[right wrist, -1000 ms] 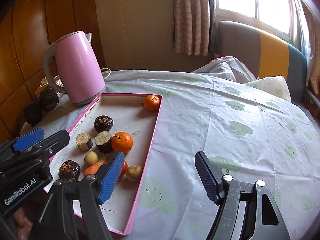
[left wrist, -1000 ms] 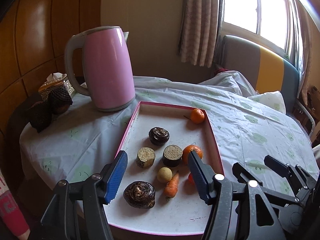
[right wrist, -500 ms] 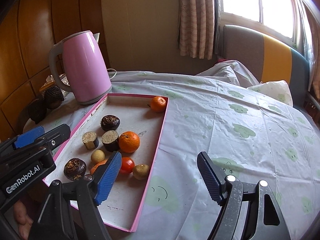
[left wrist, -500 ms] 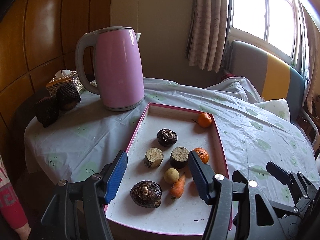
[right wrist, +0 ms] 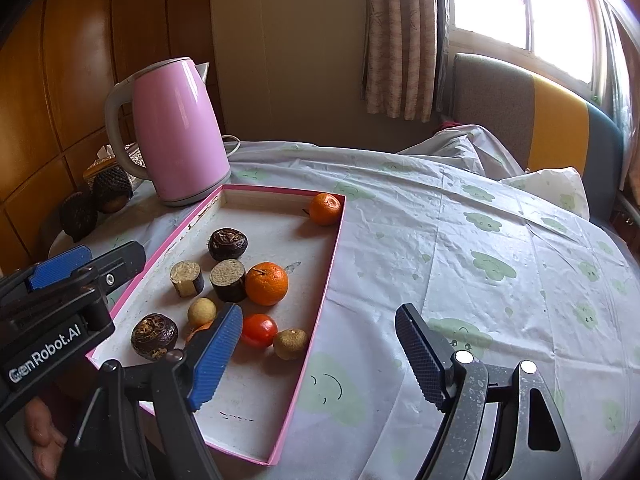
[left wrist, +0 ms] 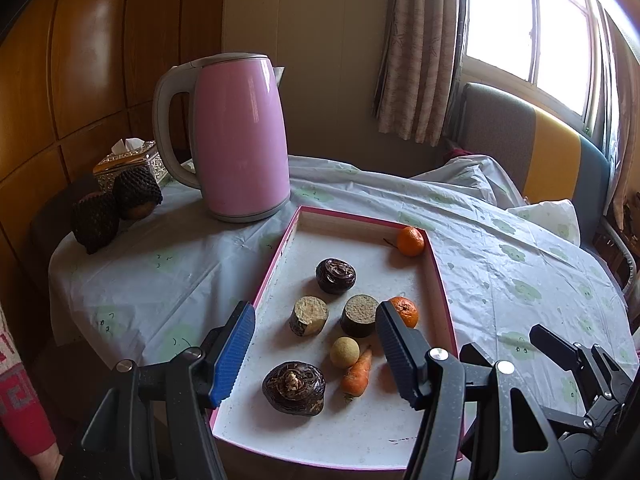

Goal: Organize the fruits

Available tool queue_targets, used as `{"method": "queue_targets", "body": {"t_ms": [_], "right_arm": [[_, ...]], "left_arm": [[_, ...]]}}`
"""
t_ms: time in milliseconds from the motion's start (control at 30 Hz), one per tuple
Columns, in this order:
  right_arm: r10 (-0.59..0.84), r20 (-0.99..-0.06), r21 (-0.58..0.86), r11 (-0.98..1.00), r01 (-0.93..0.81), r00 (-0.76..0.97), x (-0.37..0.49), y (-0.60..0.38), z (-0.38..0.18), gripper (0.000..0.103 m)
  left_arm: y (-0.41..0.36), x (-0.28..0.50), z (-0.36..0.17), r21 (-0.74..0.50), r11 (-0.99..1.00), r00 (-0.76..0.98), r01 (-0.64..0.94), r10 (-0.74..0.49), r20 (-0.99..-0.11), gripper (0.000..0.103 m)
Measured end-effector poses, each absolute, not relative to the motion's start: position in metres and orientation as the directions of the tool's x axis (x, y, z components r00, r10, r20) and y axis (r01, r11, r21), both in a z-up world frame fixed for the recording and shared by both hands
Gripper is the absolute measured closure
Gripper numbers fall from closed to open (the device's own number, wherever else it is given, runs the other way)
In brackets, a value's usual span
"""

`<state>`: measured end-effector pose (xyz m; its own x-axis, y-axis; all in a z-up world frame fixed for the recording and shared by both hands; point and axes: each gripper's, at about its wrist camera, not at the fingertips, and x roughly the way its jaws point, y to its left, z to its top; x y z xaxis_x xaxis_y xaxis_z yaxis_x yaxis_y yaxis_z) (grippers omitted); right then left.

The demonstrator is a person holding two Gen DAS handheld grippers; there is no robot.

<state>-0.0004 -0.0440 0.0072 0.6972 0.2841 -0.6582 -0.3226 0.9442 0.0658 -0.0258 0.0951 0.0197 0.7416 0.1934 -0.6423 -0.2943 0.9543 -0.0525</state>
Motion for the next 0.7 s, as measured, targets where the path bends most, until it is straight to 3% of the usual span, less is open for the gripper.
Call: {"method": "queue_targets", "body": {"t_ms": [700], "right_arm": [[0.284,-0.664,0.07,0.944,-0.322,0.691,0.0002,-0.0463,0.0026,0.023]], "left_arm": [[0.0937,-0.0245,0.0188,-0.041,0.954,0.735,-0.296,0.2,-0.648,0.039]]}}
